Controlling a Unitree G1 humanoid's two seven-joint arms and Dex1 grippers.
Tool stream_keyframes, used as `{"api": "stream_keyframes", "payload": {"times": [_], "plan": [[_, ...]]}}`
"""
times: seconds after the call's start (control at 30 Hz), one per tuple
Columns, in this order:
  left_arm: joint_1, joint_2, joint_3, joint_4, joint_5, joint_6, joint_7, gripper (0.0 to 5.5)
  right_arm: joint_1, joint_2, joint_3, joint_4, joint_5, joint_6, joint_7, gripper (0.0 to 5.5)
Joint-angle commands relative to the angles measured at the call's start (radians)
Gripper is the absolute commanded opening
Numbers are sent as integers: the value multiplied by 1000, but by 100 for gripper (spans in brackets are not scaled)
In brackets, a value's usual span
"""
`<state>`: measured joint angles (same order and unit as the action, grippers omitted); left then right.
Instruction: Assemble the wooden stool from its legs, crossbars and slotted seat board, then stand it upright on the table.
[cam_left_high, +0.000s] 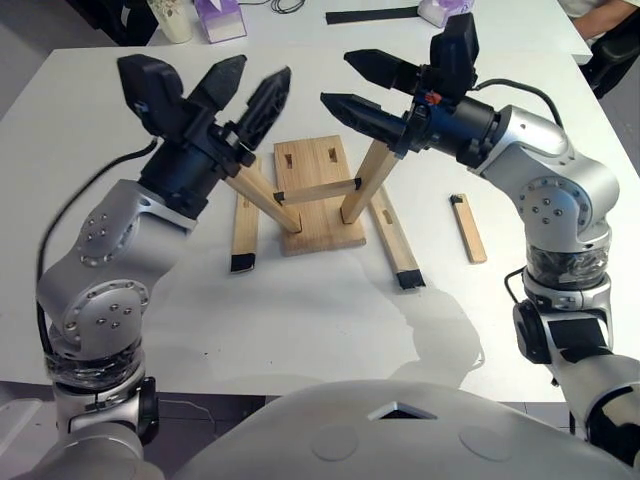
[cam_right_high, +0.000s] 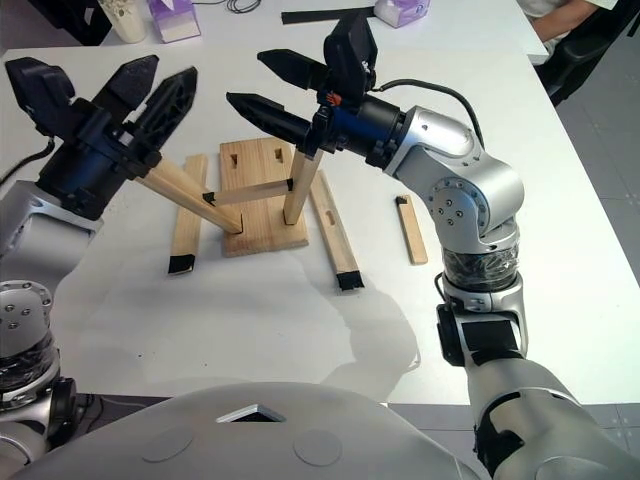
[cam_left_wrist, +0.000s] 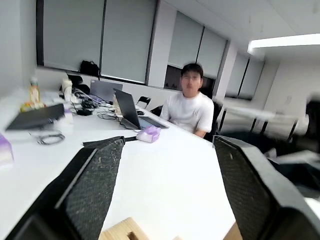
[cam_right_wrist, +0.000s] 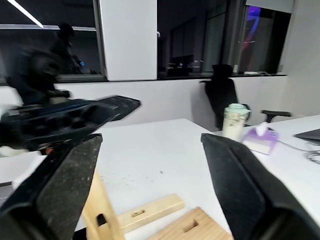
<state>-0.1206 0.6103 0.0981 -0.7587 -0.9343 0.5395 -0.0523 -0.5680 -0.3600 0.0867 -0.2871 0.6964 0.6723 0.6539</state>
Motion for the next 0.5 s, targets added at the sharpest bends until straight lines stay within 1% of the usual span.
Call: {"api": "stream_keyframes", "payload": {"times": [0.03, 0.1, 0.2, 0.23, 0.3, 0.33, 0.4, 0.5], "plan": [[117, -16, -71, 100, 61, 59, -49, 330, 51, 14, 24, 58, 15, 96, -16, 365], [81, -35, -3, 104, 38, 21, -48, 330, 19, 44, -35, 54, 95, 116, -32, 365], [-3, -76, 136, 102, -60, -50, -20, 330, -56, 83, -179, 55, 270, 144, -91, 365], [-36, -88, 189, 102, -117, -75, -4, 330, -87, 86, -233, 69, 319, 145, -116, 365], [-93, -95, 279, 109, -213, -108, 33, 330, -125, 73, -306, 95, 361, 133, -149, 365], [-112, -95, 320, 119, -254, -121, 50, 330, -131, 59, -326, 110, 353, 119, -153, 365], [-104, -92, 384, 152, -288, -134, 60, 330, -117, 23, -327, 142, 286, 90, -148, 365], [-28, -97, 391, 239, -208, -123, 42, 330, -61, -9, -278, 187, 133, 2, -144, 365]]}}
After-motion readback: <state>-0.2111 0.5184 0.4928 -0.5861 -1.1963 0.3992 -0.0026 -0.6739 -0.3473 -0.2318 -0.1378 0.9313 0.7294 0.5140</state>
